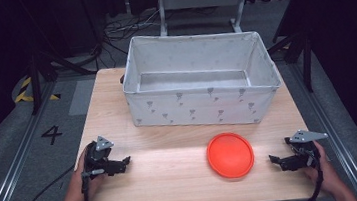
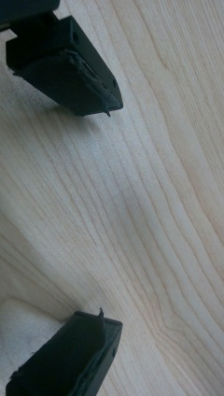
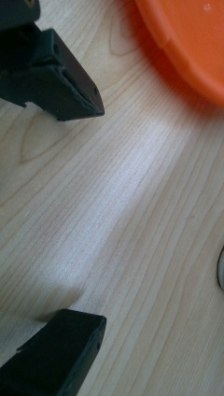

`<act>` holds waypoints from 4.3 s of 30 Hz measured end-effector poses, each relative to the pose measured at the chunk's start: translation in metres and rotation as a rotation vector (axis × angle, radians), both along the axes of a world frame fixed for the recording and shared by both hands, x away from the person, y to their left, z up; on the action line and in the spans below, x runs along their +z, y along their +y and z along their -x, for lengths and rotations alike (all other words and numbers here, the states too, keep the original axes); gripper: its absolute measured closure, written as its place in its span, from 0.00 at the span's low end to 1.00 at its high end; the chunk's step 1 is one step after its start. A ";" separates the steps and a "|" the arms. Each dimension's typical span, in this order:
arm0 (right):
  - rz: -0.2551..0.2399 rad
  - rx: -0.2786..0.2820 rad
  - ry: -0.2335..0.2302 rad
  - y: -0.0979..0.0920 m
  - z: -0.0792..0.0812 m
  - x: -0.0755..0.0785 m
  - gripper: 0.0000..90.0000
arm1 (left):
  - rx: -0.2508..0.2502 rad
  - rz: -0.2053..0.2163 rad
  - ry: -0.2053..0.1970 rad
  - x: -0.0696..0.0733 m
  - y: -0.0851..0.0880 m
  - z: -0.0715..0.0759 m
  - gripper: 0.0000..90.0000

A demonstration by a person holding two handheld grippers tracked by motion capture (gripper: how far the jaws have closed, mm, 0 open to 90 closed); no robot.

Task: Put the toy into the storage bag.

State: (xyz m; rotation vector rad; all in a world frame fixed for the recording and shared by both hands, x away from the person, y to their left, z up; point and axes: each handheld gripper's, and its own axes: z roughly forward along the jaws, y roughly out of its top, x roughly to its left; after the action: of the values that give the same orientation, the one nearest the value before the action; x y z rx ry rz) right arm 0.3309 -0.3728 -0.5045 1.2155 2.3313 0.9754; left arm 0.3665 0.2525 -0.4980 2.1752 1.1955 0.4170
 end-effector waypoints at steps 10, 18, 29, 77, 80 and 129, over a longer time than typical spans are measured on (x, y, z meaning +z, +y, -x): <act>0.000 0.035 0.003 -0.005 0.001 0.000 0.02 | -0.020 0.000 0.002 0.000 0.004 0.007 0.00; -0.002 0.011 -0.003 -0.007 0.006 0.001 0.05 | -0.066 -0.001 -0.001 0.000 0.008 0.008 0.00; -0.020 0.051 -0.020 -0.007 0.013 0.006 0.19 | -0.087 0.000 -0.005 0.000 0.010 0.007 0.00; 0.056 0.297 0.146 0.119 -0.053 0.017 0.18 | -0.074 0.001 0.001 0.000 0.008 0.006 0.00; 0.060 0.297 0.148 0.121 -0.051 0.019 0.23 | -0.073 0.002 0.001 0.000 0.008 0.006 0.00; 0.059 0.449 -0.055 0.114 -0.023 0.124 0.91 | -0.071 0.002 0.001 0.000 0.008 0.007 0.00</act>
State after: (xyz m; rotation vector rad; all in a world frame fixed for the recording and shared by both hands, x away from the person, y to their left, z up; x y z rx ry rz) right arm 0.3537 -0.2586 -0.3810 0.6413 2.6233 1.0474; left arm 0.3600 0.2606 -0.4979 2.2096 1.1148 0.3845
